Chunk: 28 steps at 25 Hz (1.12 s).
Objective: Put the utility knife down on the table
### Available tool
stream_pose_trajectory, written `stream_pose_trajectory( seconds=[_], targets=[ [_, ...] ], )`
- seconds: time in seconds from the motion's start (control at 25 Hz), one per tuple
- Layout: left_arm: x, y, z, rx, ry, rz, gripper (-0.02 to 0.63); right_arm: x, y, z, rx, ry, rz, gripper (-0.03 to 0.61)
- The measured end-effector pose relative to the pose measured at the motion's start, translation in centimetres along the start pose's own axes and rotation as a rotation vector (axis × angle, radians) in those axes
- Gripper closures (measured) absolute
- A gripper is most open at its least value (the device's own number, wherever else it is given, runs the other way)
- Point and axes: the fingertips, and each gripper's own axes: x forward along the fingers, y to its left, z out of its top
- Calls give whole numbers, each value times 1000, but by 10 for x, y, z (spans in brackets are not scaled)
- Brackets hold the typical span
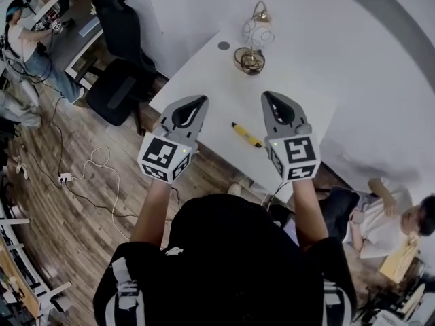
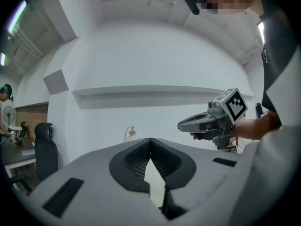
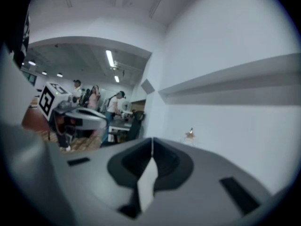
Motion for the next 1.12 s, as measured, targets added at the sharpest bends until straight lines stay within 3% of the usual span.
stream_pose_trajectory(
  seconds=[0.44,1.12],
  targets=[
    [1,-13,36,45,-69,-28,593,-17,-3,31,-3,-94,-26,543],
    [-2,-22,33,18,-60,-49,592,-17,-3,21,46,-60,-42,543]
  ],
)
